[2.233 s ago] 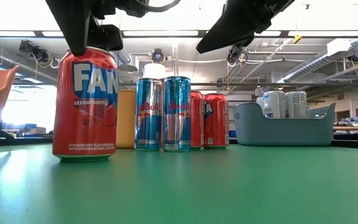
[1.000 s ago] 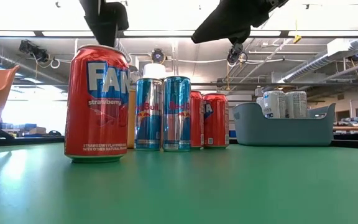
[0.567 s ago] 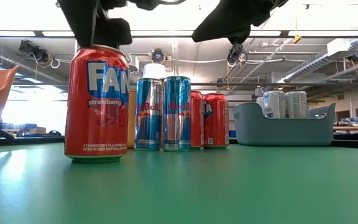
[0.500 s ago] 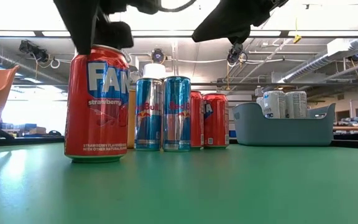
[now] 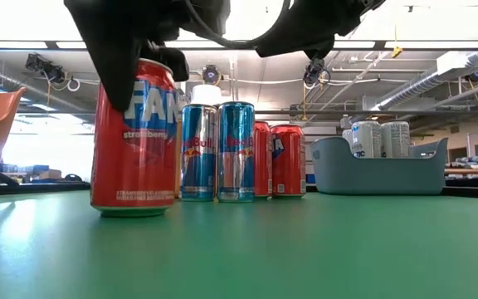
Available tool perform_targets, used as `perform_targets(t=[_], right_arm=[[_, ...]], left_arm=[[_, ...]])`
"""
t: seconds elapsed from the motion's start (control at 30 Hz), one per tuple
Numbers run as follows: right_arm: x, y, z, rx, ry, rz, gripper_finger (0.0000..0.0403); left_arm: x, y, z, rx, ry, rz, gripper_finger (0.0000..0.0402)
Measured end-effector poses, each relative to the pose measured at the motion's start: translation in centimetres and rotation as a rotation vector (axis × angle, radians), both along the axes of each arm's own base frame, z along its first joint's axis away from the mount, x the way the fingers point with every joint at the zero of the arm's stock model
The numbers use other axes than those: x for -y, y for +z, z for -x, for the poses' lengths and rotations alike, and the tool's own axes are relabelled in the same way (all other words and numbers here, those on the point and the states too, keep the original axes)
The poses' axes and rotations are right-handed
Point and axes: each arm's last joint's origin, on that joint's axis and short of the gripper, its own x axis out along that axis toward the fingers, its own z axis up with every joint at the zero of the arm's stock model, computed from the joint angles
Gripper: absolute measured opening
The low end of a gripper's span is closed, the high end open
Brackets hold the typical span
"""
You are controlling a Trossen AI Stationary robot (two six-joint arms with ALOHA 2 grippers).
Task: Sort soda cans
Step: Put the orange soda can into the orange bin
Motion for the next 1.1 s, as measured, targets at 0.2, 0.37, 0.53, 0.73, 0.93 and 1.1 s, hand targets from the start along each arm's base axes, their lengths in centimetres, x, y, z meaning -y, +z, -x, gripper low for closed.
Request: perform_targets(t=[0.2,0.37,0.53,0.73,0.93,1.1], right_arm=[[0.0,0.0,0.0,-0.002,0.000,0.000,0.0000],[0.0,-0.1,0.0,-0.006,0.000,0.003,0.0000],[0.0,-0.1,0.0,-0.008,0.010,0.018,0.0000],[0.0,-0.1,0.0,-0.009,0.021,0.025,0.0000],[0.0,-0.1,0.0,-0.009,0.026,0.030,0.0000],[0.0,-0.1,0.0,-0.008,0.035,0.042,0.0000]], left_arm=[[-0.9,1.8,1.0,-0.005,0.024,-0.002,0.0294],[-1.5,4.8,3.0,0.020,0.138,0.034,0.0294],[-1.7,8.5,6.4,0.063,0.316,0.078,0.0294],[-0.5,10.3,10.8,-0.053,0.517,0.077,0.0294],[1.7,10.2,13.2,-0.140,0.675,0.014,0.0294],[3.3,10.1,14.4,-0.141,0.751,0.015,0.0294]])
